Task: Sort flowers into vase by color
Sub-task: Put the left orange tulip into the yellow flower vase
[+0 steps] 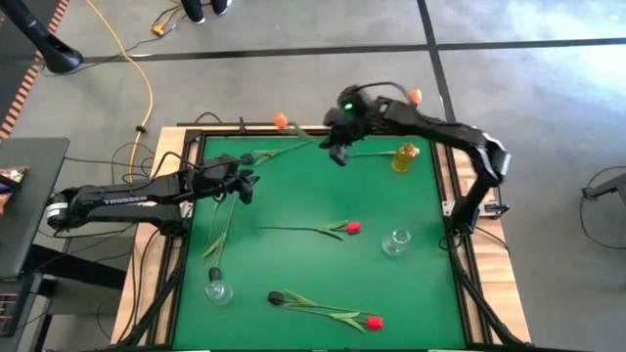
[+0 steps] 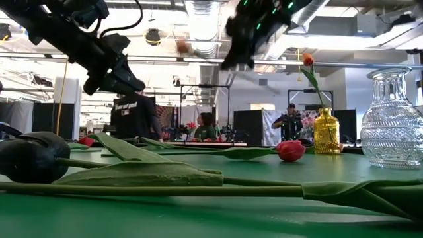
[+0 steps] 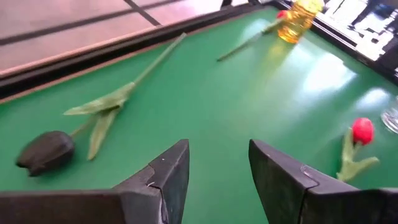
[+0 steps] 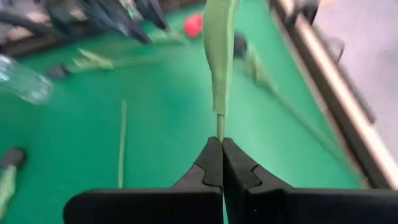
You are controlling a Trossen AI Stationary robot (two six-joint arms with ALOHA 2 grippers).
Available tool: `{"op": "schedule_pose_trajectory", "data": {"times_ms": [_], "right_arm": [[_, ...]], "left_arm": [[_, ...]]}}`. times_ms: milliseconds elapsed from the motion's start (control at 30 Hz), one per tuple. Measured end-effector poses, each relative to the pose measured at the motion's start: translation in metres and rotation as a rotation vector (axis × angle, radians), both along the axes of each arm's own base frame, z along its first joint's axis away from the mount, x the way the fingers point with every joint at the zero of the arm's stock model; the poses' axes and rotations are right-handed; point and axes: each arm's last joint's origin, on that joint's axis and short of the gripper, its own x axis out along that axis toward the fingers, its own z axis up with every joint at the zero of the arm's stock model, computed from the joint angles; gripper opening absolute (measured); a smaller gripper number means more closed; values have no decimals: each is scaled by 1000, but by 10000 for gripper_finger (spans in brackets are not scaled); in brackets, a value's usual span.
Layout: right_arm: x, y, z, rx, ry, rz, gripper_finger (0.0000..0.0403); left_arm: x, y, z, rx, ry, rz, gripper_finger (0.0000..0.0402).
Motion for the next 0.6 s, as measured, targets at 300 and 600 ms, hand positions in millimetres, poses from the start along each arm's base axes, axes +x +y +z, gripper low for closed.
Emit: {"op": "schedule_pose_trajectory", "data": {"times_ms": [300, 600], "right_arm": [[-83, 27, 36, -127, -288, -153, 18], [-167, 45, 11, -245, -466, -494, 18]], "left_arm": [[4, 2, 9, 47, -88, 21, 155], [1, 4, 7, 108, -35, 92, 155]]}}
